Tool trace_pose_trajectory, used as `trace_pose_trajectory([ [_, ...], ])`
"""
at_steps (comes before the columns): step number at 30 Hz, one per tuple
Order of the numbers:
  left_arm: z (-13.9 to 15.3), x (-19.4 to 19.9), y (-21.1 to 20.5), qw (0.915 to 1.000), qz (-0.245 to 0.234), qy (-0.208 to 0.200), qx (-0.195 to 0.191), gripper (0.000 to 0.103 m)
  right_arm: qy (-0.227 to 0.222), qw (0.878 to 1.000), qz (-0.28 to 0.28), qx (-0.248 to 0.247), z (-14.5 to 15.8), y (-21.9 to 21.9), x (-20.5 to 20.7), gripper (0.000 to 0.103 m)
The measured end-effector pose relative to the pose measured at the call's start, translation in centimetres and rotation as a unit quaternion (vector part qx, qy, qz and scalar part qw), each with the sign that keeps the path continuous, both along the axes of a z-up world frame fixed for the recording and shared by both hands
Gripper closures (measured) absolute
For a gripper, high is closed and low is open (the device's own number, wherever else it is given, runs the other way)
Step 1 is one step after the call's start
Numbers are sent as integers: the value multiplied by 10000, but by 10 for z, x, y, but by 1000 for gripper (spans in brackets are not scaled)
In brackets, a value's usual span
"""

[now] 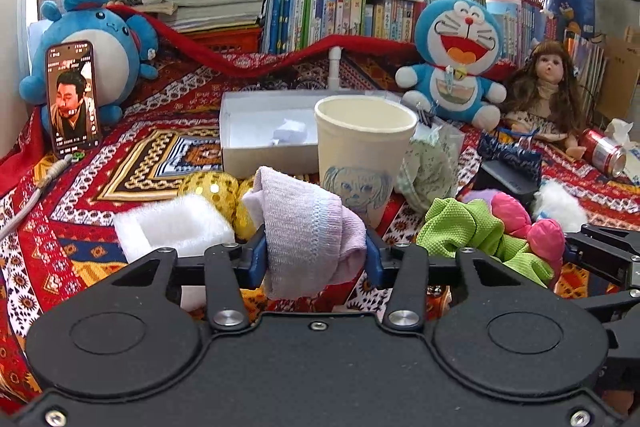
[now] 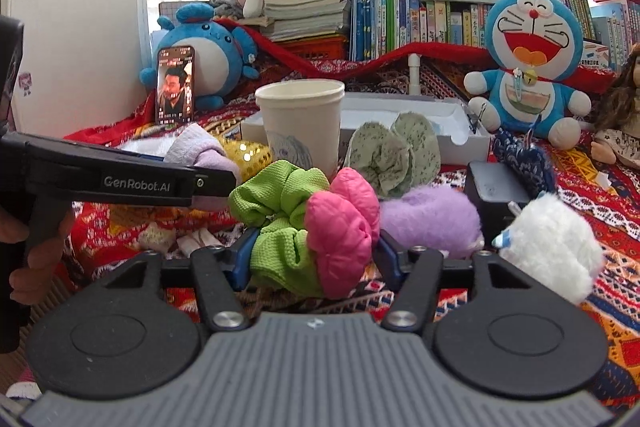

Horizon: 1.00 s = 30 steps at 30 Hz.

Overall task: Organize soft objects
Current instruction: 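Close the left tool on the pink sock while the right tool grips green and pink scrunchies, then lift and carry the sock and scrunchies with both tools into the white box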

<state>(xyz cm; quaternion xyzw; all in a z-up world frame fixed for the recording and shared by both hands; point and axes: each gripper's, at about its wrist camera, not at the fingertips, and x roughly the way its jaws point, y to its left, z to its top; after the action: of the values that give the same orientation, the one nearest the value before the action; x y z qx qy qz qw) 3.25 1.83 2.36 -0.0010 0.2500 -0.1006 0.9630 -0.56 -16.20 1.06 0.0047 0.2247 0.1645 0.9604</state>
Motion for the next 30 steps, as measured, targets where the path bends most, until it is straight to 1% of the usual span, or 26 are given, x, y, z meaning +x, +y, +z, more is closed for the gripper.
trace_pose_trajectory([
  [6,15,-2,4,9997,-11,-110,-224,59,-137,9998,-103,78,13,-7,2,39],
  [9,24,-1,8,9993,5,-203,-300,59,-225,9995,-218,13,20,-10,4,39],
  [17,55,7,19,9977,78,-623,-274,59,-342,9977,-580,-23,40,-29,17,39],
  [20,65,16,27,9972,99,-622,-406,59,-383,9968,-702,-63,47,-36,25,39],
  [24,75,32,39,9967,110,-518,-620,59,-385,9959,-821,-34,55,-45,37,39],
  [30,85,57,49,9960,141,-458,-756,59,-383,9950,-917,44,66,-59,57,39],
])
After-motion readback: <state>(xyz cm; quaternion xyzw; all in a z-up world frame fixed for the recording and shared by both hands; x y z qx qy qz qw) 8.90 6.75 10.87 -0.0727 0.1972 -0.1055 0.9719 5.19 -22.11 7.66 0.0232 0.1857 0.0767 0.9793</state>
